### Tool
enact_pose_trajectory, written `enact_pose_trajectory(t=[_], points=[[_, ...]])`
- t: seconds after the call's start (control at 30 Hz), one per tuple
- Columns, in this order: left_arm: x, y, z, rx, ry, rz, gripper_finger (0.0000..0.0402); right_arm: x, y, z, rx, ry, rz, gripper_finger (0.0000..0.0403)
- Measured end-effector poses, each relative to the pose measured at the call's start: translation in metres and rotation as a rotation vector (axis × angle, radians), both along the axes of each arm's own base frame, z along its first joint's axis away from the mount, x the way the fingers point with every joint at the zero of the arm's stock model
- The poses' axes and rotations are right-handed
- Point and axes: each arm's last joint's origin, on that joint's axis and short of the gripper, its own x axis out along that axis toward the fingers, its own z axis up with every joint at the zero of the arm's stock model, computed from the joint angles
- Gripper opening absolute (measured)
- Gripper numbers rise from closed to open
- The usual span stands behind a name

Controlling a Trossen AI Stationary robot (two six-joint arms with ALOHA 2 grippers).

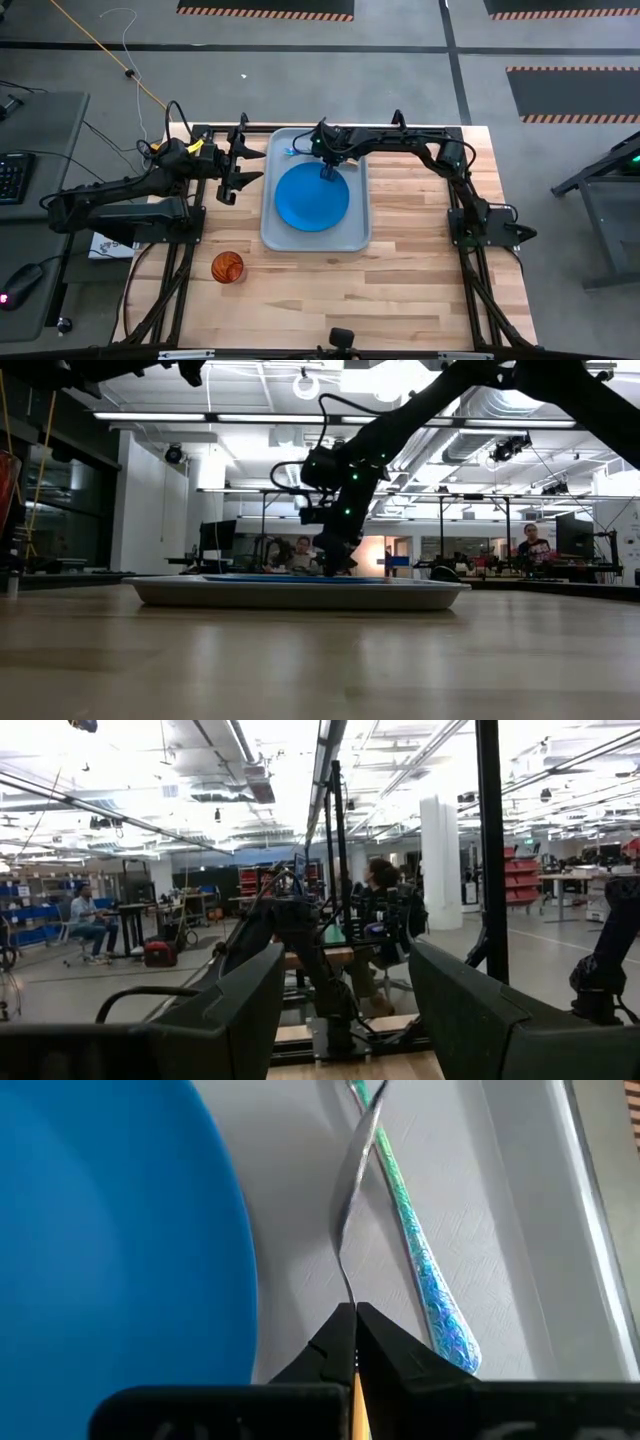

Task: Pick and place plate/cup/fork/spoon on tray
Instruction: Put the yellow spoon on the gray serving tray to the left of the blue fork

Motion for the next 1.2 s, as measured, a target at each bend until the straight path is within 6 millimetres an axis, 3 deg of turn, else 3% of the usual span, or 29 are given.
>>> enact_pose_trajectory(t=[0.3,0.83,1.2], points=[[0.0001,0.0001,-0.0002,-0.001,0.002,0.000,0.0204,0.0026,-0.0003,0.0007,-0.058,0.024,0.123,0.0001],[0.0001,0.0001,-0.0003,-0.001,0.003,0.000,0.0204,0.0046,0.0002,0.0012,-0.050,0.004,0.164,0.0002],[0.0001,0.0001,-0.0002,-0.001,0.003,0.000,0.0204,0.0044,0.0002,0.0011,-0.051,0.007,0.164,0.0072]])
